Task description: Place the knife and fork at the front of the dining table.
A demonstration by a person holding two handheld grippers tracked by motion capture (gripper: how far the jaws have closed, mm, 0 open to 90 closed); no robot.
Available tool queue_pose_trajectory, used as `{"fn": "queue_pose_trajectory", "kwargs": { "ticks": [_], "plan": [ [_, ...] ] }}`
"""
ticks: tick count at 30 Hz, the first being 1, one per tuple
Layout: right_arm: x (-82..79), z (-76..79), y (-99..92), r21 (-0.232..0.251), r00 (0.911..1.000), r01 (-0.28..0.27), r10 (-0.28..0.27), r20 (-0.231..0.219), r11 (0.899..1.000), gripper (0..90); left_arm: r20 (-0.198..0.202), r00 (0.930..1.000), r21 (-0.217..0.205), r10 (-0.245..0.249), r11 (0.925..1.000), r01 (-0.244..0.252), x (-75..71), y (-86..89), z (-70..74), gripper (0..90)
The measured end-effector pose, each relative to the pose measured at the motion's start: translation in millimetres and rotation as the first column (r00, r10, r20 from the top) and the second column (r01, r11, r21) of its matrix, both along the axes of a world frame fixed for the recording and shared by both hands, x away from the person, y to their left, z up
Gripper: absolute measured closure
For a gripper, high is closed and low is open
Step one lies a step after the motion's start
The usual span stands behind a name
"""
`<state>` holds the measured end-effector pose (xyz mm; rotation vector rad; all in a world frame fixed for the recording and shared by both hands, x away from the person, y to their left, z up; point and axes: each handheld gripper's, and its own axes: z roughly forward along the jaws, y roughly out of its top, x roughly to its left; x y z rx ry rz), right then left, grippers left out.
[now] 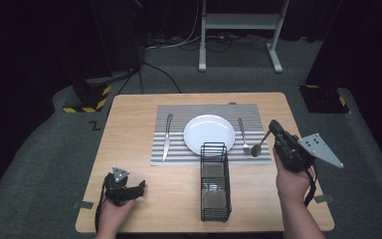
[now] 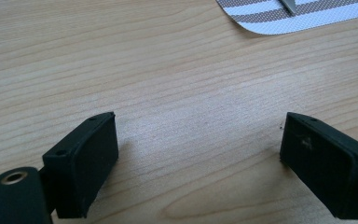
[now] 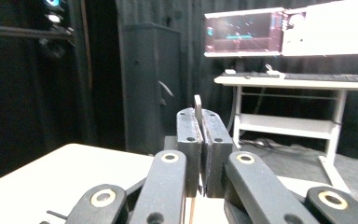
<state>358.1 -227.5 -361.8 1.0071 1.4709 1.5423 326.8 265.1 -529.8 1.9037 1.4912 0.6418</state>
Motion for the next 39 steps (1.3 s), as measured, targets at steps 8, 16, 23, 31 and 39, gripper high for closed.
{"fn": "queue_pose_trajectory", "kwargs": {
  "ticks": [8,16,23,31,39],
  "plan": [
    [20.7,-18.6,-18.1,-0.032,0.9957,0.068,-0.07,-0.06,0.997,87.9,0.0,1.0,0.001,0.0,1.0,0.0,0.0,0.0,0.0,11.4],
    [46.3,-39.0,-21.9,-0.089,0.9855,0.108,-0.119,-0.121,0.99,87.9,0.0,1.0,0.0,0.0,1.0,0.0,0.0,0.0,0.0,11.4],
    [58.5,-46.4,-18.3,-0.114,0.9814,0.111,-0.127,-0.144,0.987,87.9,0.0,1.0,-0.001,-0.002,1.0,0.002,0.0,0.2,0.0,11.4],
    [78.8,-55.7,-10.8,-0.152,0.9737,0.11,-0.138,-0.182,0.982,87.9,0.0,1.0,-0.001,-0.002,1.0,0.002,-0.1,0.2,0.0,11.4],
    [92.5,-62.4,-7.0,-0.158,0.9657,0.107,-0.141,-0.218,0.982,87.9,0.002,1.0,-0.002,-0.002,1.0,0.002,-0.4,0.0,-0.1,11.5]
  ]
}}
